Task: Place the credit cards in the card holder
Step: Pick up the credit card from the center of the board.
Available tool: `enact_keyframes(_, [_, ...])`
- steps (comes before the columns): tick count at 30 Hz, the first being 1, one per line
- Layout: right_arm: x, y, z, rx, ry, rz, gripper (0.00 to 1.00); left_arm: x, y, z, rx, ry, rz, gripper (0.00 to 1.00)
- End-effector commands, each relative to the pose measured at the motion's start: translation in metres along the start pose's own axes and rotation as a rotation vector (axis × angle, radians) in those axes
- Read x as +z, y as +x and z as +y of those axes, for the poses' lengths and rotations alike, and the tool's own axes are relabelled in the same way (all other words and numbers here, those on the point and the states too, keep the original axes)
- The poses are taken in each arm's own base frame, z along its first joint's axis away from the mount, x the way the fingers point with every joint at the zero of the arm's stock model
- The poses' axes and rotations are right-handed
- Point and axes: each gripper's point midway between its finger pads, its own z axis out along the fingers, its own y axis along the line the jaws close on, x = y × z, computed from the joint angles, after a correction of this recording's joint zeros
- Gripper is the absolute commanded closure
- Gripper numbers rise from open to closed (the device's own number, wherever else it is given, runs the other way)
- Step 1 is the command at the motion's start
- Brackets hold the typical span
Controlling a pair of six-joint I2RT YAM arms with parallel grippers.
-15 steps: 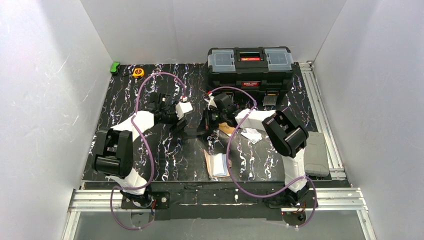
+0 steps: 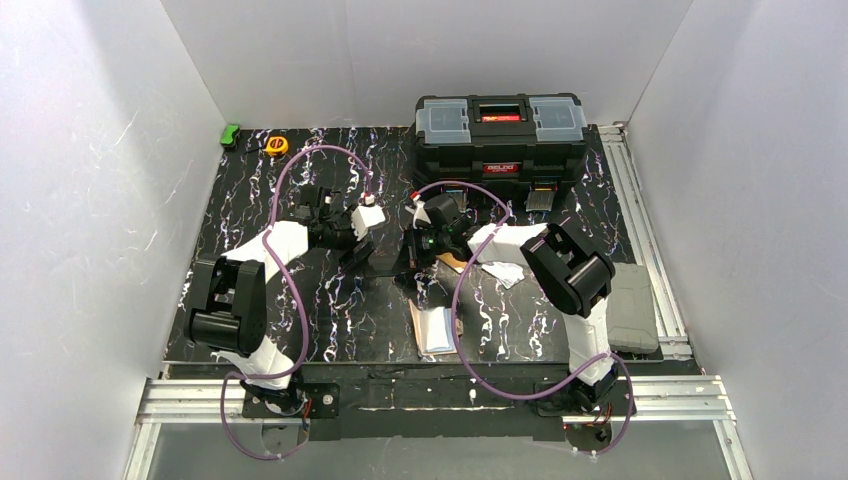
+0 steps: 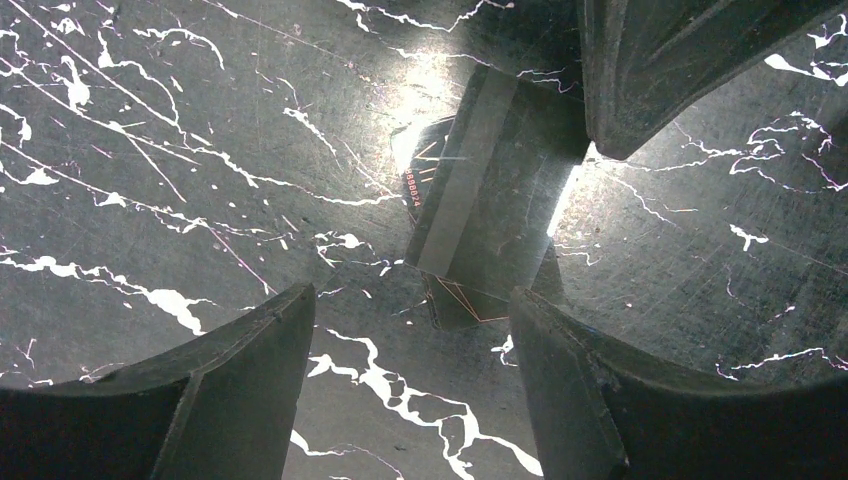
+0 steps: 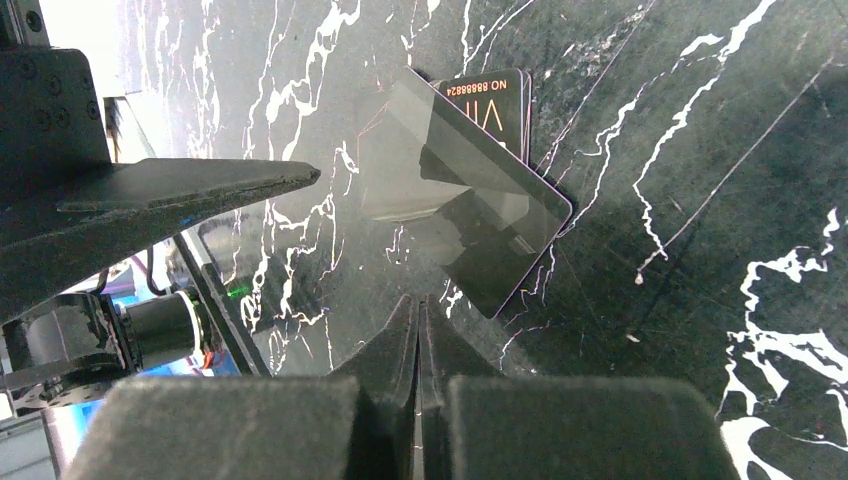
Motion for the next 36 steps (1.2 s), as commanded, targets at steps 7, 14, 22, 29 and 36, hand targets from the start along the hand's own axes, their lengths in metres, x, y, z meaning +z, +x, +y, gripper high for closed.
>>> enact_keyframes(7, [0.006,-0.001,-0.008,-0.018,0.025,-0.011,0.99,-0.001,-0.004,-0.004,-0.002,0.028,-0.015,0.30])
enact_keyframes(14, [0.011,-0.002,-0.014,-0.016,0.046,-0.014,0.99,0.001,-0.004,-0.004,-0.006,0.039,-0.018,0.30])
enact_keyframes(22, [0.013,0.003,-0.021,-0.004,0.057,-0.003,0.99,0.004,-0.002,-0.005,-0.009,0.057,-0.018,0.29])
enact_keyframes(29, [0.015,0.011,-0.029,0.004,0.078,0.020,0.99,0.007,-0.006,-0.004,-0.072,0.067,-0.021,0.18])
enact_keyframes(36, [0.013,0.021,-0.040,0.008,0.114,0.036,0.99,0.009,-0.013,-0.004,-0.228,0.111,-0.016,0.10])
